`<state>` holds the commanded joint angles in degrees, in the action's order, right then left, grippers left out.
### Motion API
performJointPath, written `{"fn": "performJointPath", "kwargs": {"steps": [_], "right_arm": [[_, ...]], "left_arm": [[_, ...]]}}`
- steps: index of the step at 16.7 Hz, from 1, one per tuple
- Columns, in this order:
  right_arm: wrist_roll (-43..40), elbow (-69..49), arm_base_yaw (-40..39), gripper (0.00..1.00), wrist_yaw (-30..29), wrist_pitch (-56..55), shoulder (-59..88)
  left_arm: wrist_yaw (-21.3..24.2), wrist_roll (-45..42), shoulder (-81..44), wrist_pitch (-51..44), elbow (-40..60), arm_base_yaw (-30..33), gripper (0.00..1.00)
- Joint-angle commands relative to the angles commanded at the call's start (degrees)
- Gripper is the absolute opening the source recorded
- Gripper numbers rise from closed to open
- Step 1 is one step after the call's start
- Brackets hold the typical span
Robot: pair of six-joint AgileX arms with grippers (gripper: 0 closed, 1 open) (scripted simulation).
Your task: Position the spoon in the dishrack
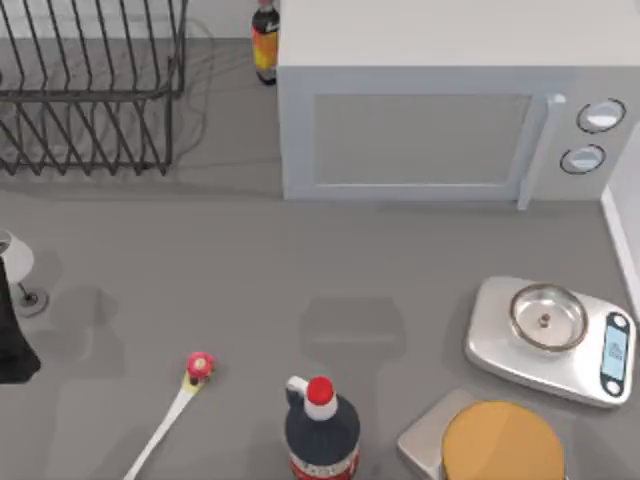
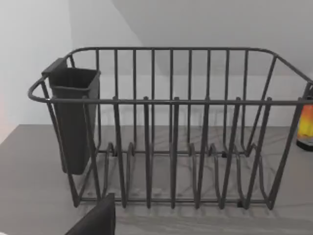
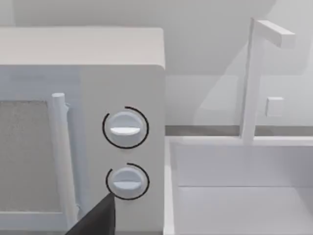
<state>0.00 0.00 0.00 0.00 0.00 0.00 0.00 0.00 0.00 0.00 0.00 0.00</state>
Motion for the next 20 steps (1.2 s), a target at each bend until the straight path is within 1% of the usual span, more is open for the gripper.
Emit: {"fn": "performJointPath", "kwargs": {"steps": [3,7,10,16,20], "right_arm": [[0.0,0.0,0.0,1.00,0.0,0.0,0.0],[0.0,0.0,0.0,1.00,0.0,0.0,0.0],[0.0,0.0,0.0,1.00,0.0,0.0,0.0],[0.0,0.0,0.0,1.00,0.0,0.0,0.0],[0.0,0.0,0.0,1.00,0.0,0.0,0.0]], "left_arm": [[0.0,0.1,-0.7,-0.6,0.6,0.4,1.00],[0.1,0.8,-9.3,-7.7,7.8,4.4,1.00],[0.1,1.6,-22.1,-16.8,16.4,9.1,1.00],[-0.1,3.3,-55.8,-38.2,35.4,20.2,1.00],[0.0,4.3,-72.9,-50.2,46.6,26.7,1.00]]}}
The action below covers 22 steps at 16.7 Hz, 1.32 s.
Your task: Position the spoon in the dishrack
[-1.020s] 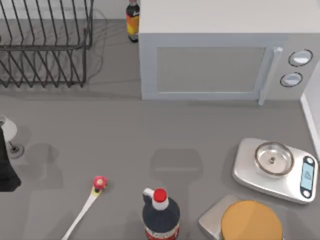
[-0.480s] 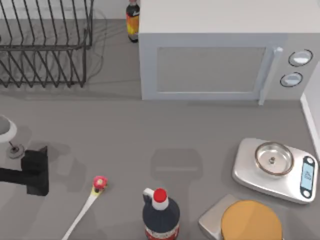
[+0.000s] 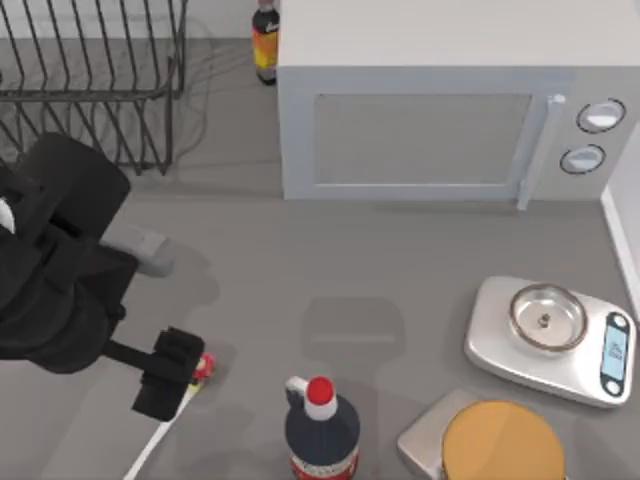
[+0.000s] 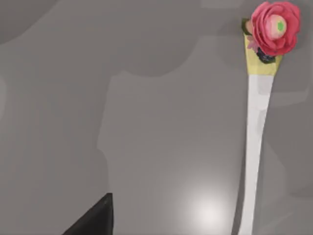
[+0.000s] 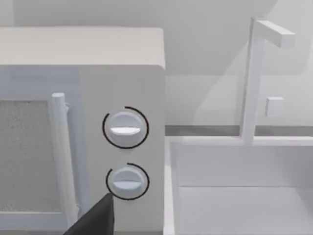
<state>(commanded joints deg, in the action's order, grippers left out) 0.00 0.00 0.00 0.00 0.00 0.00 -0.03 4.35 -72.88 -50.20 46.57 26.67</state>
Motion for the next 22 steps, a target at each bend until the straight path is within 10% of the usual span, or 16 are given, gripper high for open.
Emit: {"fn": "performJointPath", "kwargs": {"steps": [12,22], "right_arm": [[0.0,0.0,0.0,1.00,0.0,0.0,0.0],[0.0,0.0,0.0,1.00,0.0,0.0,0.0]], "left_arm": [[0.0,0.8,-13.3,-8.8,9.1,4.8,1.00],[0.0,0.4,-24.4,14.6,-3.0,4.9,1.00]]}}
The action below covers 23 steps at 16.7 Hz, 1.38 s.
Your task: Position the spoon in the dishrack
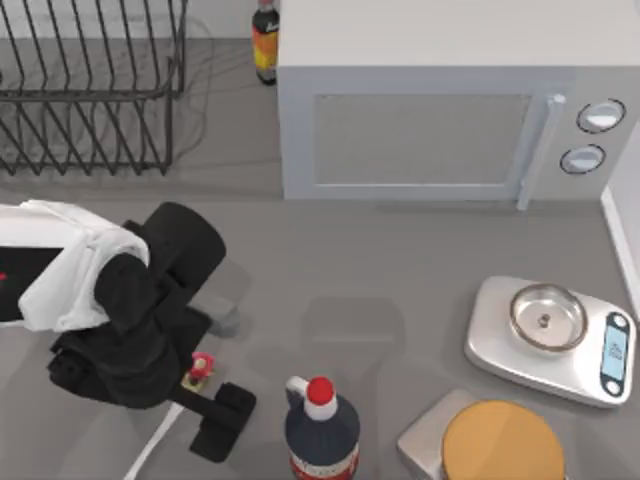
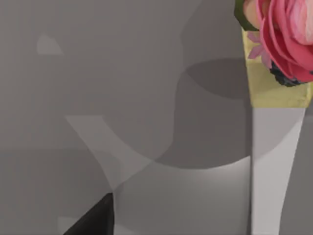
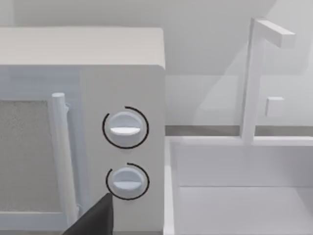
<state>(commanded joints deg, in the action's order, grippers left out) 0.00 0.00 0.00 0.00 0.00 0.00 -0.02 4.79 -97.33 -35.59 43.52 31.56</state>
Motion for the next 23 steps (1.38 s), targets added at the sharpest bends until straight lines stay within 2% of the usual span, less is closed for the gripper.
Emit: {"fn": "performJointPath", "kwargs": {"steps": [6,19,23], "right_arm": [[0.0,0.0,0.0,1.00,0.0,0.0,0.0],[0.0,0.0,0.0,1.00,0.0,0.0,0.0],[0.0,0.0,0.0,1.00,0.0,0.0,0.0]], "left_arm": [[0.0,0.0,-1.1,1.9,-1.1,0.0,1.00],[0.0,0.0,-1.1,1.9,-1.1,0.0,0.02],[0.0,0.0,-1.1,1.9,-1.1,0.0,0.00]]}}
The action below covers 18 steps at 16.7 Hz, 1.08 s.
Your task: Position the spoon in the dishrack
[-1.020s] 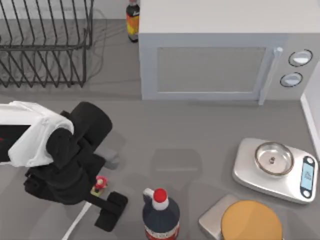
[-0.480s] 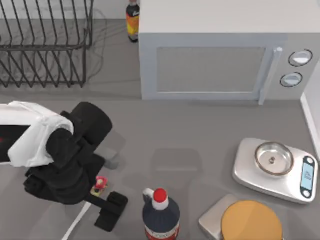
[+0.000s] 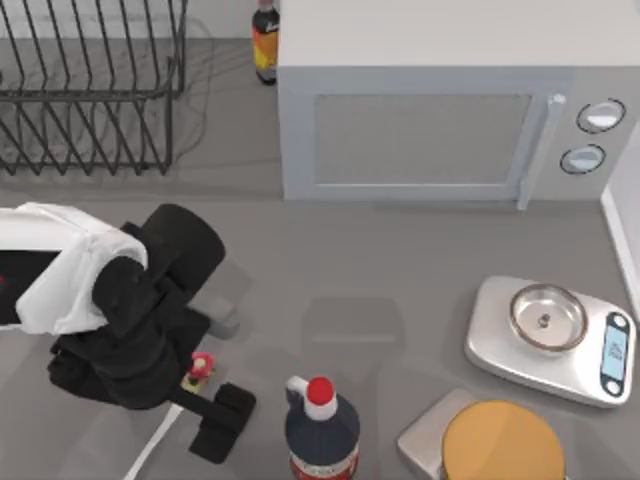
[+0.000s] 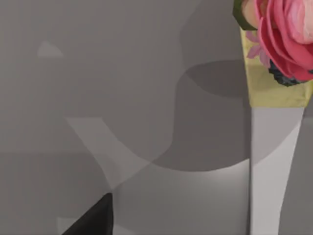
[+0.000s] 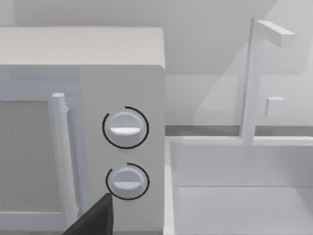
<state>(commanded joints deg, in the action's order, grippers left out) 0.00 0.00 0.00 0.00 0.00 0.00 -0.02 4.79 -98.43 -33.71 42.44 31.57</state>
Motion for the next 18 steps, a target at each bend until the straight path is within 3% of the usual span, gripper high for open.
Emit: {"fn": "performJointPath", "kwargs": {"steps": [4,9,18], "right_arm": [[0.0,0.0,0.0,1.00,0.0,0.0,0.0],[0.0,0.0,0.0,1.00,0.0,0.0,0.0],[0.0,0.0,0.0,1.00,0.0,0.0,0.0]], "left_arm": [[0.0,0.0,0.0,0.0,0.0,0.0,0.00],[-0.5,0.3,4.3,-7.7,5.5,-0.3,0.00],[-0.2,0.9,10.3,-43.0,31.9,0.8,0.00]]}}
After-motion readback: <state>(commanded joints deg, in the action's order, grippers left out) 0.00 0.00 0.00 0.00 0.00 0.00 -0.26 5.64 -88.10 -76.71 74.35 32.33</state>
